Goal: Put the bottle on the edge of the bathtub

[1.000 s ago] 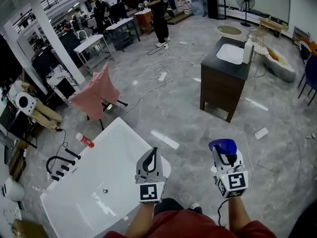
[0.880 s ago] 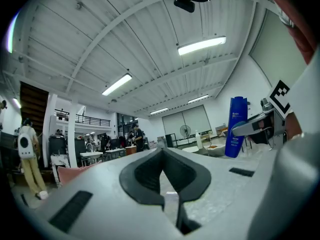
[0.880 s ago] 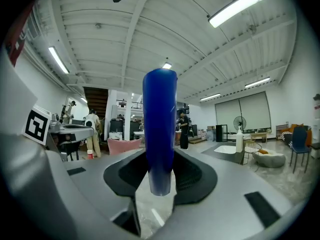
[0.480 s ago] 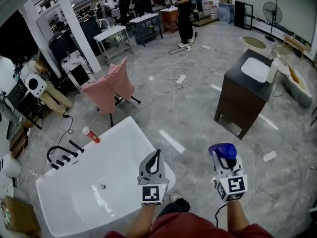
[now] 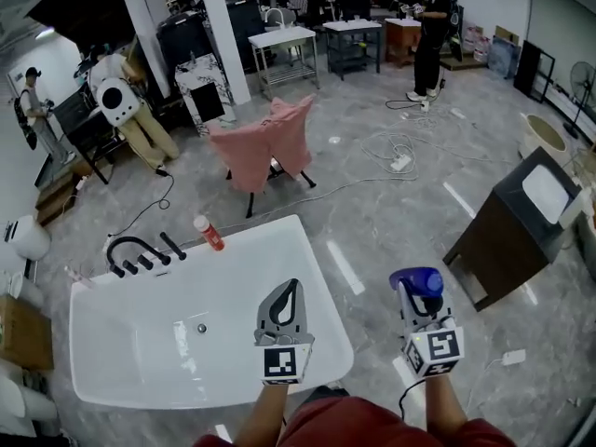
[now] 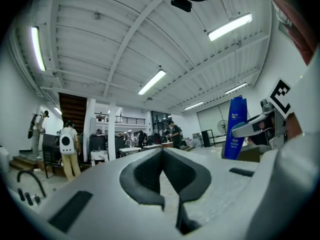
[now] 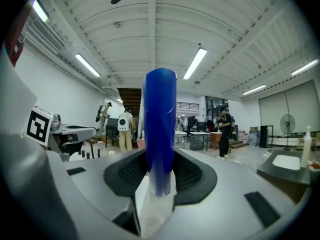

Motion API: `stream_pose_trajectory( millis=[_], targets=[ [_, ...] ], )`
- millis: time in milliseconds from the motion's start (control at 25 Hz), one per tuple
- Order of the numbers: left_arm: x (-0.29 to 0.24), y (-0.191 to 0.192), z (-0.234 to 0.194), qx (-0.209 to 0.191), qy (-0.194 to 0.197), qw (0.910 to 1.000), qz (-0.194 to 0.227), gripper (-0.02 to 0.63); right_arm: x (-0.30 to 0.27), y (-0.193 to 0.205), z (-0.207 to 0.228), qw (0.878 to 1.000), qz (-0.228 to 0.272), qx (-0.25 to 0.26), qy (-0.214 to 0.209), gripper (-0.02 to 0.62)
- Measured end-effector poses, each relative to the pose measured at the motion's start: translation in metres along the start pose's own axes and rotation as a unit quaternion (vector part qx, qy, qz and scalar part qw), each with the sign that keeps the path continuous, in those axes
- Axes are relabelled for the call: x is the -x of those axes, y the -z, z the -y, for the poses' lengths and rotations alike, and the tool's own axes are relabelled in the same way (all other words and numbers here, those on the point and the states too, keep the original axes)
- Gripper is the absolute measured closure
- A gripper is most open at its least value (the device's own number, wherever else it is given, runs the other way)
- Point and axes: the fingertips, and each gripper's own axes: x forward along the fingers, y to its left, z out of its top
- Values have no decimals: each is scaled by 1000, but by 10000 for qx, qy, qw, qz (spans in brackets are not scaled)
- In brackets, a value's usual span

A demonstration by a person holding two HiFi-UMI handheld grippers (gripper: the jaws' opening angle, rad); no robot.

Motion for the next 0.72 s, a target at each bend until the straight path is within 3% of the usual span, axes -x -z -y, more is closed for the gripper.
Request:
stream_pose_trajectory(
  millis=[360,720],
  targets=[
    [11,26,-135,12,-1228,9923,-174,601,-132,-12,-104,9918,15,190,-1266,446],
    [21,63,-212,126,-2180,9752,-349,601,-225,5,-177,9724,-168,342,-2301,446]
  ],
)
